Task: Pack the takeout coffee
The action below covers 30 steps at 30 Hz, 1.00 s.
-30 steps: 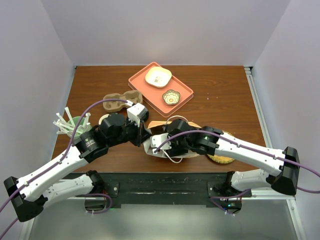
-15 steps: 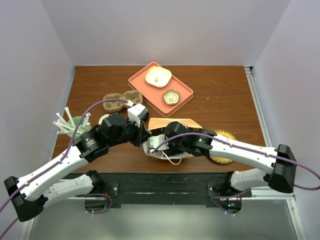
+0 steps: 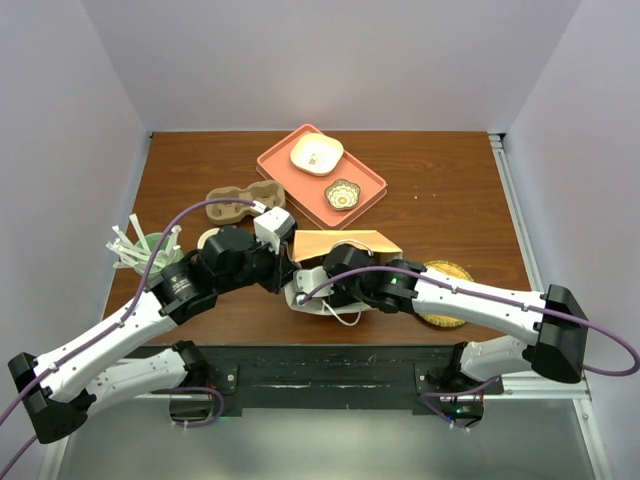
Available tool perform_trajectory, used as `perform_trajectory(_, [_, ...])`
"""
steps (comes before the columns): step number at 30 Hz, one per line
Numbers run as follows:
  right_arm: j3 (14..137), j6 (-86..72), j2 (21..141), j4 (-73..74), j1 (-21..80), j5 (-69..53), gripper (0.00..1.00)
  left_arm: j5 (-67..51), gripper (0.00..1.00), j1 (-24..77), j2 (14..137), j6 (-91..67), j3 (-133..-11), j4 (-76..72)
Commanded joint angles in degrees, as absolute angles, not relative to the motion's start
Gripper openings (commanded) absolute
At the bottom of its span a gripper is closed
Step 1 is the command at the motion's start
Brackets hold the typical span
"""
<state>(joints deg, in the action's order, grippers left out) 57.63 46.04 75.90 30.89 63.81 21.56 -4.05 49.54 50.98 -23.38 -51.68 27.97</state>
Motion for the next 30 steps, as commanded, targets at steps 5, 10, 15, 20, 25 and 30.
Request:
perform_trajectory(5, [62.92, 43.68, 73.3, 40.51, 62.84, 19.08, 0.26, -7.03, 0.0, 50.01, 50.1, -23.64, -53.44, 26.54])
perform_trajectory(10, [65.48, 43.59, 73.39, 45.87, 62.32, 17.41, 0.25, -7.12, 0.0, 50.01, 50.1, -23.55, -53.35, 26.28])
perform_trajectory(15, [67.76, 42.72, 73.92, 48.34, 61.44, 15.12, 0.25, -7.65, 0.0, 50.01, 50.1, -23.12, -53.35, 26.28])
perform_trajectory(20, [70.4, 42.63, 74.97, 48.26, 61.08, 15.82, 0.25, -8.44, 0.0, 50.01, 50.62, -22.85, -54.05, 26.1])
perform_trajectory(25, [70.49, 43.06, 74.97, 46.49, 60.91, 14.77, 0.24, -10.1, 0.0, 50.01, 51.15, -21.54, -54.75, 25.75])
perform_trajectory(30, [69.7, 44.3, 75.06, 50.61, 60.82, 11.08, 0.25, -10.37, 0.0, 50.01, 51.59, -18.28, -56.25, 26.98])
